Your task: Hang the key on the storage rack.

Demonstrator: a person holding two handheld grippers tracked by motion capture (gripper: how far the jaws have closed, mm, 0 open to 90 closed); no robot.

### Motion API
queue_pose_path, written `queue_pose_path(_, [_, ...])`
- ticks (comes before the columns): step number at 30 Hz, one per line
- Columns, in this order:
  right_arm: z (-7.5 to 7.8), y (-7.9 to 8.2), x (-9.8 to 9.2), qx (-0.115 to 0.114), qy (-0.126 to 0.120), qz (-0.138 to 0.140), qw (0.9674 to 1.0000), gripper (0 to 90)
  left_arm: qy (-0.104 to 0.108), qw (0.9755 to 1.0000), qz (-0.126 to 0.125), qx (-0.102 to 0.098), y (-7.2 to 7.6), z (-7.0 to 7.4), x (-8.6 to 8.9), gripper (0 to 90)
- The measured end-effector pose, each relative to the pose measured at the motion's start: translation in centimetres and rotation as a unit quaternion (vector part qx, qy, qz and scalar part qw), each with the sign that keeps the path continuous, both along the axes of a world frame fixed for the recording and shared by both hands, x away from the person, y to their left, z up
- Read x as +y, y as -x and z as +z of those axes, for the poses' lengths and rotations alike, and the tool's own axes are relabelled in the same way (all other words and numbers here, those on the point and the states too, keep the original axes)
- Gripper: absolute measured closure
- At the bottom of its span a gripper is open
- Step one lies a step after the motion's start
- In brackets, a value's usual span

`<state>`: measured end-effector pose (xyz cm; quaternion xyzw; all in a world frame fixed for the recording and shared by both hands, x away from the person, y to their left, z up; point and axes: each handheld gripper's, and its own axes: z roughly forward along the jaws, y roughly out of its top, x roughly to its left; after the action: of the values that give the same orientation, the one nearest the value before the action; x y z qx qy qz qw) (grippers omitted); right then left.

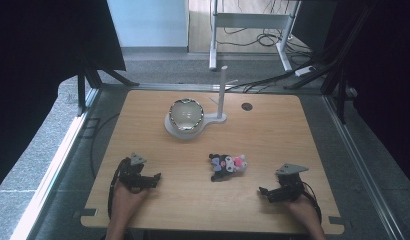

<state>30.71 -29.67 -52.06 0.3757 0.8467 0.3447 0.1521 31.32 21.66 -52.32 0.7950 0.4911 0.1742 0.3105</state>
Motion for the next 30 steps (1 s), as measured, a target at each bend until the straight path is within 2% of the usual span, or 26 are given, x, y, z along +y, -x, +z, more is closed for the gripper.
queue_pose_path(12, [0.1, 0.0, 0.0, 0.004, -0.001, 0.004, 1.0000, 0.0, 0.000, 1.0000, 0.000, 0.000, 0.0, 0.0, 0.0, 2.2])
queue_pose_path(16, [0.3, -0.2, 0.1, 0.012, 0.010, 0.013, 0.9998, 0.0, 0.000, 1.0000, 0.000, 0.000, 0.0, 0.0, 0.0, 2.2])
queue_pose_path(30, [1.5, -0.7, 0.4, 0.019, 0.043, 0.037, 0.9982, 0.0, 0.000, 1.0000, 0.000, 0.000, 0.0, 0.0, 0.0, 2.2])
